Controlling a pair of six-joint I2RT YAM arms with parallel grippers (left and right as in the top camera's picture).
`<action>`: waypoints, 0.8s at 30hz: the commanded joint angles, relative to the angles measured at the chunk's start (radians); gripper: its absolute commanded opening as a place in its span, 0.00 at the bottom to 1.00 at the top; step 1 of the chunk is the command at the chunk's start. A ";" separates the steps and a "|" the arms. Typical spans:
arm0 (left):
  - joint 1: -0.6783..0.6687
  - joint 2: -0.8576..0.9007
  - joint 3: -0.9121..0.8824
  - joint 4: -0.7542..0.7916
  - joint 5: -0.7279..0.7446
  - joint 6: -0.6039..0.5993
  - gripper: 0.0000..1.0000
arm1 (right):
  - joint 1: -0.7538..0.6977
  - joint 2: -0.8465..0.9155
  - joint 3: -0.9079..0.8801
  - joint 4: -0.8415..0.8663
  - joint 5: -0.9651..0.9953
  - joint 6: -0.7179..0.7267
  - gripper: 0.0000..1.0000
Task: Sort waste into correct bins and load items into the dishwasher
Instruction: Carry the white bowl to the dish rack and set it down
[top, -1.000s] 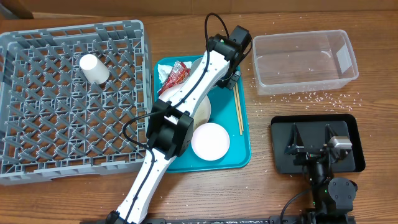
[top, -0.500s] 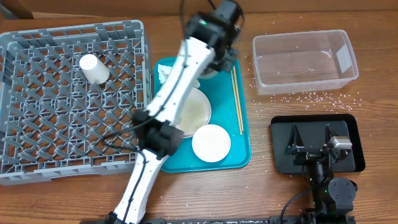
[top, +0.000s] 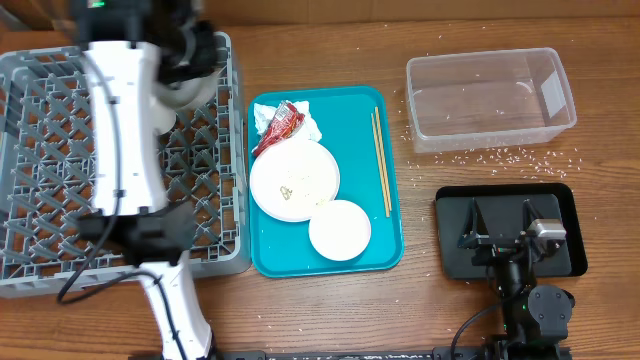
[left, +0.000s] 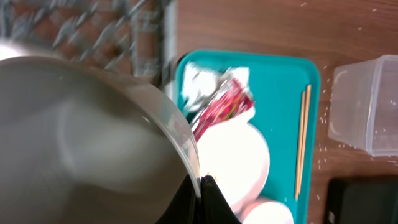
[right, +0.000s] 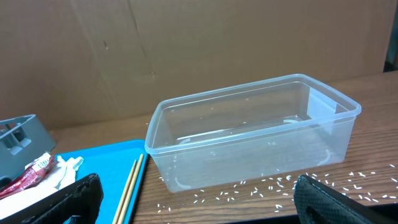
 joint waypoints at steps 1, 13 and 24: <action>0.091 -0.126 -0.177 -0.006 0.144 0.067 0.04 | -0.002 -0.007 -0.010 0.005 0.010 -0.006 1.00; 0.351 -0.164 -0.594 0.013 0.658 0.522 0.04 | -0.002 -0.007 -0.010 0.005 0.010 -0.006 1.00; 0.557 -0.162 -0.881 0.175 0.836 0.593 0.04 | -0.002 -0.007 -0.010 0.005 0.010 -0.006 1.00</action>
